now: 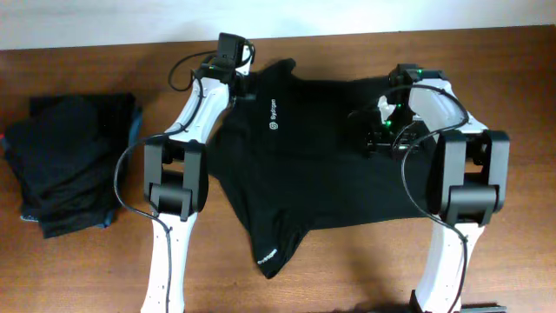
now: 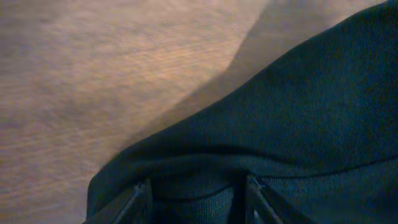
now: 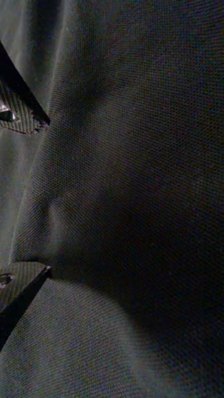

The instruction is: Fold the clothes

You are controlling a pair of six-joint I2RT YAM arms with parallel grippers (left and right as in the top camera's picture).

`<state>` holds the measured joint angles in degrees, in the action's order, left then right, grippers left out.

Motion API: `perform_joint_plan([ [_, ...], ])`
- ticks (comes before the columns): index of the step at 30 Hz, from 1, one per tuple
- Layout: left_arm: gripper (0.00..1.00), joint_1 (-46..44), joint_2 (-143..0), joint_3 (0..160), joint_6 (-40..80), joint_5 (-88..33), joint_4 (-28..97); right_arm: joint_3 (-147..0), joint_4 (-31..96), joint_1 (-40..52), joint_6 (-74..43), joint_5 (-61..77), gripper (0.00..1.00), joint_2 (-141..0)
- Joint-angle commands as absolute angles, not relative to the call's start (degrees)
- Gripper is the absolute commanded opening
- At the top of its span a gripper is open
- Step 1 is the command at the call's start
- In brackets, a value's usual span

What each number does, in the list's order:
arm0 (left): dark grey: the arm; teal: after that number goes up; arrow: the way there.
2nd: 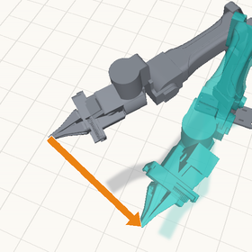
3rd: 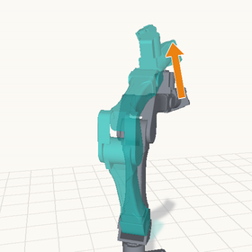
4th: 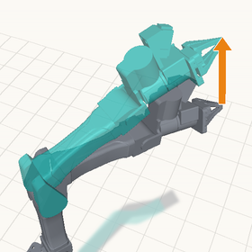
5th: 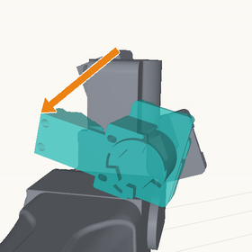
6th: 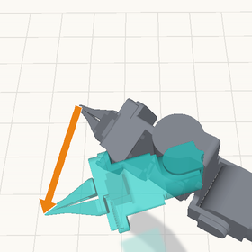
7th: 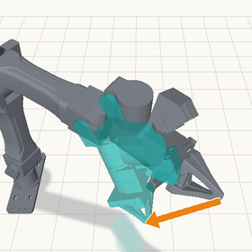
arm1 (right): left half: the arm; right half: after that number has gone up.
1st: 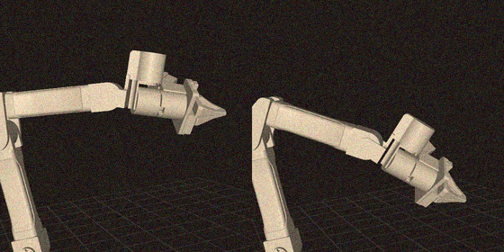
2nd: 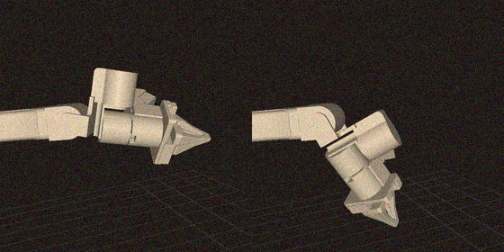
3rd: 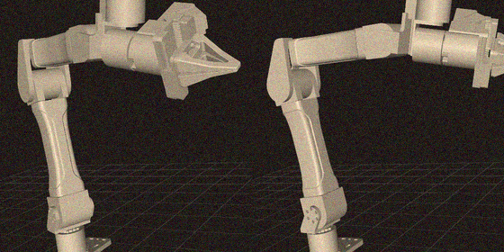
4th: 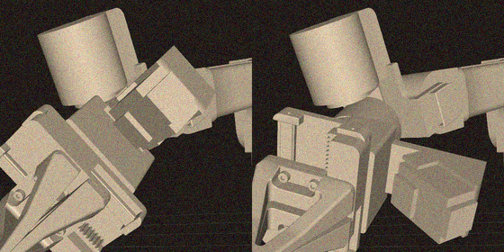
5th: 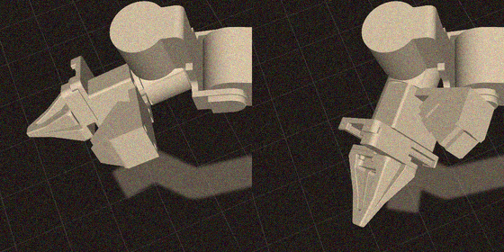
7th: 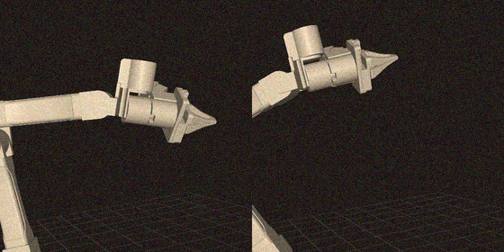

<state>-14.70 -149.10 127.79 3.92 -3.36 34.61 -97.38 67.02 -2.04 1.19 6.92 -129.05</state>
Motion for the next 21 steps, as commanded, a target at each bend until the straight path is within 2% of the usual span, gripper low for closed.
perform_joint_plan([
  [1, 0.49, -13.3, -151.6, 127.3, 3.7, 0.4, 33.1, -90.8, 66.5, -1.9, 1.3, 6.9, 0.71, -134.6],
  [16, 0.49, -8.4, -151.7, 127.3, 9.6, 0.1, 32.2, -89.1, 65.3, -2.0, 1.3, 6.9, 0.72, -134.6],
  [21, 0.55, -6.8, -151.7, 127.7, 9.6, -5.7, 31.6, -89.1, 65.3, -1.9, 1.2, 6.9, 0.72, -134.6],
])
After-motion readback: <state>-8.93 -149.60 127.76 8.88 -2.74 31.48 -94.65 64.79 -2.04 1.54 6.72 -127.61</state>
